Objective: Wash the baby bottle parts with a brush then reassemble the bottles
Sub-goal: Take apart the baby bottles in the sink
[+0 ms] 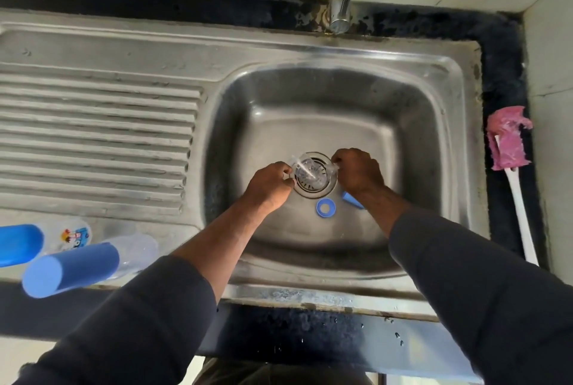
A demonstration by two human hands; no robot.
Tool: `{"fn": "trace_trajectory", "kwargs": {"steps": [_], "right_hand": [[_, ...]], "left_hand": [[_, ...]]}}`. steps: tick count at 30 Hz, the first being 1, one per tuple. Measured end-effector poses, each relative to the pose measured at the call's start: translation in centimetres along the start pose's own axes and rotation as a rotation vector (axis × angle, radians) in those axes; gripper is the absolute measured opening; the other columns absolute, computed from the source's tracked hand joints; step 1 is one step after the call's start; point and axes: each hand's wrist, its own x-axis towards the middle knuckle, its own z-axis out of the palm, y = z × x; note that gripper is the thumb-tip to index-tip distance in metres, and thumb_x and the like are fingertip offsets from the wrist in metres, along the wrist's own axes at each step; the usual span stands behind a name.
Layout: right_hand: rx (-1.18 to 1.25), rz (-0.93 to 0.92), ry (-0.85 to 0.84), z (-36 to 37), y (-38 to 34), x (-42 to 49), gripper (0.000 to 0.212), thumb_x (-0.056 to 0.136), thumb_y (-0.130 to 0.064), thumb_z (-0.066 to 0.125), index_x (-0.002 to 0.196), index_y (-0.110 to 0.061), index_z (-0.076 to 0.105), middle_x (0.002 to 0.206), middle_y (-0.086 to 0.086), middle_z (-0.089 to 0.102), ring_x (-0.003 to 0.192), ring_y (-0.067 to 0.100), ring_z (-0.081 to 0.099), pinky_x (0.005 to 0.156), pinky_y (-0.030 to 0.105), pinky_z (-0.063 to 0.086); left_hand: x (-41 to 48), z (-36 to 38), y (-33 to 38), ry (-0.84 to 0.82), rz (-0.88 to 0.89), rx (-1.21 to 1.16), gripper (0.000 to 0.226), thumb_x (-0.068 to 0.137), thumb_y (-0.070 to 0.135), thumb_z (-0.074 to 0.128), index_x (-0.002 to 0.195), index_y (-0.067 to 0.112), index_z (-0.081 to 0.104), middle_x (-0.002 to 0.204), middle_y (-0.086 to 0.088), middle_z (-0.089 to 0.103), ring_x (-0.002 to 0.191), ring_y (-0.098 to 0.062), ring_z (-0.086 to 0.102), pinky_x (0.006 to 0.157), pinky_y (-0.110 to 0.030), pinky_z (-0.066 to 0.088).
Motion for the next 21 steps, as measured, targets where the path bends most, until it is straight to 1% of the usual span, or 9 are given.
{"fn": "trace_trajectory", "kwargs": {"steps": [2,5,7,9,10,13,16,18,21], "right_hand": [[0.044,0.024,0.016,-0.5,-0.1,-0.7,0.035,0.082,-0.007,0.055,0.107,-0.027,0.07,0.12,0.003,0.067,0.115,0.031,0.059,0.097,0.042,0.047],[0.095,0.062,0.08,-1.6,-0.2,-1.9,0.032,0.084,-0.006,0.054,0.102,-0.025,0.072,0.119,0.002,0.069,0.113,0.029,0.061,0.096,0.042,0.049],[0.131,0.084,0.133,-2.3,-0.9,-3.1,0.028,0.087,-0.009,0.053,0.098,-0.025,0.073,0.114,-0.001,0.071,0.108,0.027,0.063,0.09,0.038,0.05],[0.17,0.102,0.184,-2.8,-2.3,-4.6,0.022,0.089,-0.014,0.053,0.092,-0.025,0.071,0.104,-0.004,0.073,0.097,0.025,0.066,0.08,0.032,0.049],[0.189,0.102,0.22,-2.9,-3.2,-5.7,0.019,0.089,-0.017,0.053,0.091,-0.024,0.071,0.101,-0.005,0.073,0.095,0.025,0.067,0.079,0.032,0.05],[0.272,0.073,0.325,-2.8,-6.1,-9.5,0.019,0.088,-0.021,0.055,0.093,-0.023,0.073,0.1,-0.004,0.075,0.093,0.025,0.068,0.082,0.04,0.056],[0.333,0.055,0.372,-2.4,-8.7,-13.0,0.018,0.088,-0.018,0.057,0.094,-0.022,0.074,0.099,-0.002,0.075,0.094,0.025,0.067,0.086,0.04,0.054],[0.388,0.032,0.394,-2.1,-10.7,-15.5,0.018,0.088,-0.015,0.058,0.093,-0.023,0.074,0.095,-0.004,0.075,0.092,0.021,0.067,0.085,0.035,0.053],[0.485,0.012,0.419,-1.6,-14.5,-19.3,0.024,0.087,-0.008,0.056,0.092,-0.021,0.076,0.089,-0.009,0.072,0.084,0.011,0.063,0.077,0.023,0.045]], "left_hand": [[-0.5,-0.2,-0.1,0.005,0.007,0.0,0.033,0.097,0.024,0.06,0.129,0.017,0.062,0.133,-0.005,0.063,0.12,-0.023,0.058,0.099,-0.033,0.045],[-1.5,-0.7,0.1,0.034,0.025,-0.026,0.032,0.096,0.02,0.061,0.128,0.017,0.062,0.133,-0.004,0.062,0.121,-0.021,0.057,0.098,-0.028,0.042],[-2.5,-1.3,0.4,0.047,0.054,-0.05,0.032,0.096,0.016,0.062,0.127,0.016,0.063,0.134,-0.003,0.062,0.123,-0.02,0.056,0.098,-0.024,0.039],[-3.5,-1.8,0.9,0.068,0.094,-0.062,0.029,0.095,0.015,0.063,0.123,0.015,0.065,0.13,-0.003,0.064,0.122,-0.02,0.057,0.096,-0.024,0.039],[-4.2,-2.1,1.0,0.084,0.111,-0.074,0.027,0.094,0.014,0.063,0.121,0.014,0.066,0.128,-0.003,0.066,0.121,-0.02,0.059,0.095,-0.024,0.04],[-7.1,-2.9,1.0,0.108,0.183,-0.142,0.025,0.094,0.012,0.062,0.118,0.013,0.067,0.125,-0.005,0.068,0.118,-0.02,0.061,0.096,-0.027,0.044],[-11.1,-3.8,1.1,0.096,0.274,-0.202,0.026,0.094,0.008,0.059,0.117,0.011,0.067,0.125,-0.005,0.068,0.118,-0.02,0.062,0.096,-0.03,0.046],[-14.6,-4.3,0.6,0.077,0.316,-0.234,0.026,0.095,0.008,0.057,0.119,0.013,0.066,0.125,-0.003,0.068,0.116,-0.019,0.062,0.096,-0.029,0.046],[-20.1,-5.9,-2.1,0.033,0.376,-0.327,0.032,0.098,0.012,0.059,0.13,0.014,0.059,0.132,-0.001,0.064,0.118,-0.016,0.061,0.096,-0.026,0.044]]}}
